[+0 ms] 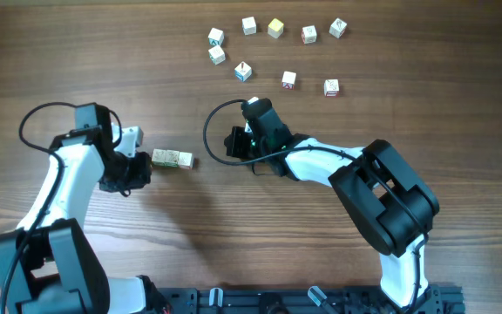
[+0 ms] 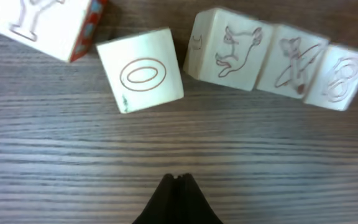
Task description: Form a horizontal line
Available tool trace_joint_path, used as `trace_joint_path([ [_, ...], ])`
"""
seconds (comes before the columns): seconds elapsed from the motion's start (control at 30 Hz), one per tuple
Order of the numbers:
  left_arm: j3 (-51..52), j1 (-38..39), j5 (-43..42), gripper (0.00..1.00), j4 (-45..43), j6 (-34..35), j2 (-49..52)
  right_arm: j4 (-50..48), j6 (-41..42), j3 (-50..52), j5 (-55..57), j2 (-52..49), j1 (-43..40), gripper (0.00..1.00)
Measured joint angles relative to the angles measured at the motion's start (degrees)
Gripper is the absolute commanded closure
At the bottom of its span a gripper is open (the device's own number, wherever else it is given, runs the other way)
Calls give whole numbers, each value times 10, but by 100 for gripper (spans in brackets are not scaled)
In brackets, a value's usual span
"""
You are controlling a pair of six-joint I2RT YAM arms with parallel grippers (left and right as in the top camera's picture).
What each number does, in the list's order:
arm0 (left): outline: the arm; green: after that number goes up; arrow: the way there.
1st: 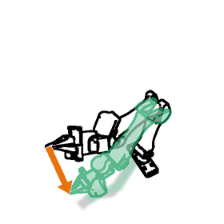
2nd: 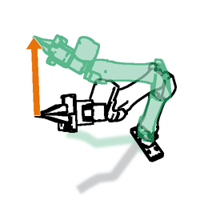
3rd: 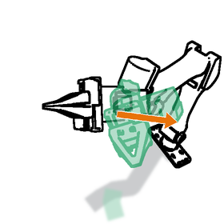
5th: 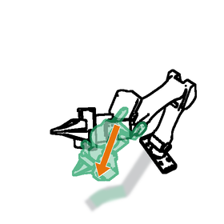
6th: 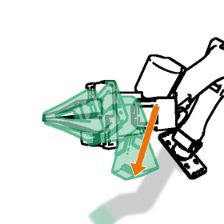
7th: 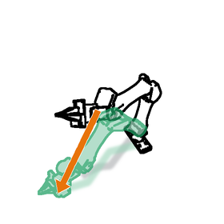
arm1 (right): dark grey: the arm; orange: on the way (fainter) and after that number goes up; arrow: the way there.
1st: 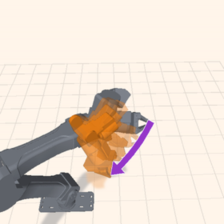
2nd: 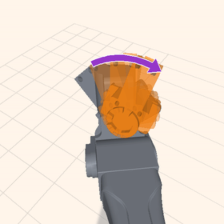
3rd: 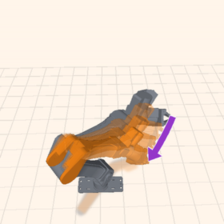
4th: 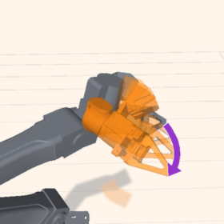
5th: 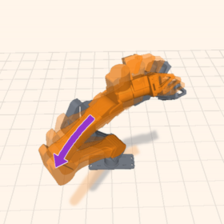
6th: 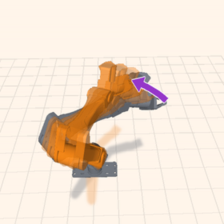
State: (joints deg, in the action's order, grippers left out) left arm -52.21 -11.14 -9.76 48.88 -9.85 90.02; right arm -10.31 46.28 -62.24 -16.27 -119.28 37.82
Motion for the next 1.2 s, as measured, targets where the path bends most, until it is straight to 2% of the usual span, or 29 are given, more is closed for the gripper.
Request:
trace_joint_path([
  [0.2,40,2,12,96,-44,-3,1,0,0,0,0,0,0,95],
  [0.57,51,2,33,96,-140,16,12,0,0,0,0,0,0,95],
  [1.2,51,2,40,96,-183,33,12,0,0,0,0,0,0,95],
])
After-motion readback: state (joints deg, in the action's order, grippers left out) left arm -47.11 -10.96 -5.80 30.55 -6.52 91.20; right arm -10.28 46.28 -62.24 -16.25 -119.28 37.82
